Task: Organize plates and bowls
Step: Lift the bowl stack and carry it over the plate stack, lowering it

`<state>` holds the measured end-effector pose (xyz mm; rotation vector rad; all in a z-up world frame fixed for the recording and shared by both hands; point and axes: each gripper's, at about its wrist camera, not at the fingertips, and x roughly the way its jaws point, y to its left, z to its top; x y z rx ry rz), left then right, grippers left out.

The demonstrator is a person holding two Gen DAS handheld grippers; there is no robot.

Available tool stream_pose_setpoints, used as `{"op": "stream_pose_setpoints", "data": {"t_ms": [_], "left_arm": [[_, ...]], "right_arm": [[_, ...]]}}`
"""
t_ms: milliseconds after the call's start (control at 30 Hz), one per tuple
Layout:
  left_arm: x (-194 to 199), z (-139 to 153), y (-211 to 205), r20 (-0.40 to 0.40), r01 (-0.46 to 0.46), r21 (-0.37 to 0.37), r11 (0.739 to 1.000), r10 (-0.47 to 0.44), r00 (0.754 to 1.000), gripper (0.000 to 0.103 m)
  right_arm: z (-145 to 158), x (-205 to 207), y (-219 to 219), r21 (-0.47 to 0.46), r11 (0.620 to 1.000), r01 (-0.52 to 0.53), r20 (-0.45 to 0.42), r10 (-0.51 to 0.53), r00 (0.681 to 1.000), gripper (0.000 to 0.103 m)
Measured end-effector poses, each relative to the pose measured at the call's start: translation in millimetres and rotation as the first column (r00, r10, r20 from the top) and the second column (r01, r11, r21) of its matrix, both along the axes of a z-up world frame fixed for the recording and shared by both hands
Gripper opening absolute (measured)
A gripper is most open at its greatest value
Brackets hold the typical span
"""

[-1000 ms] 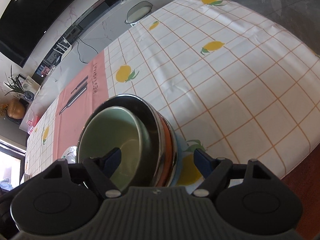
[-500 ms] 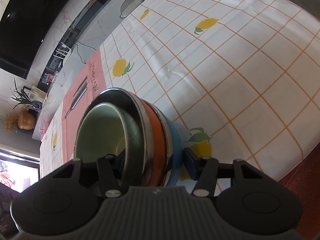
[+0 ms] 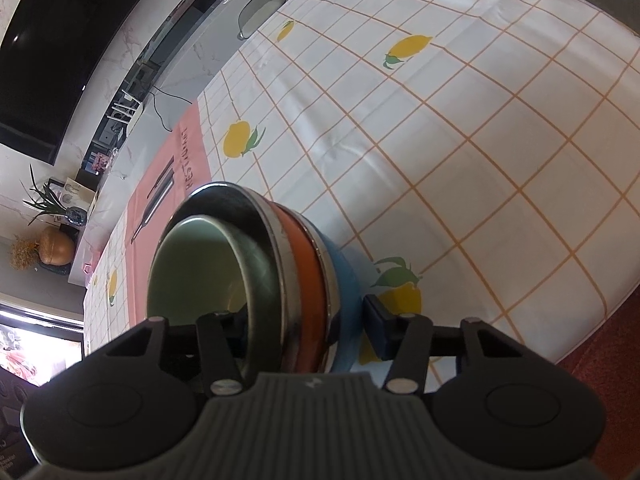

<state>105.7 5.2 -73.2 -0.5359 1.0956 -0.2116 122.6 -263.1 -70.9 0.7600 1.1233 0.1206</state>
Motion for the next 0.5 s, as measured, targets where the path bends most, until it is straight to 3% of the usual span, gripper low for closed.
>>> {"op": "stream_pose_setpoints", "data": {"t_ms": [500], "left_arm": [[-12.8,26.6,33.8,0.042,-0.073,-0.012,0.997,0.074,0.996,0.05]], "right_arm": [[26.3,5.9,28.7,-0.015,0.998,-0.067,0.042,0.068,0.997,0.051]]}}
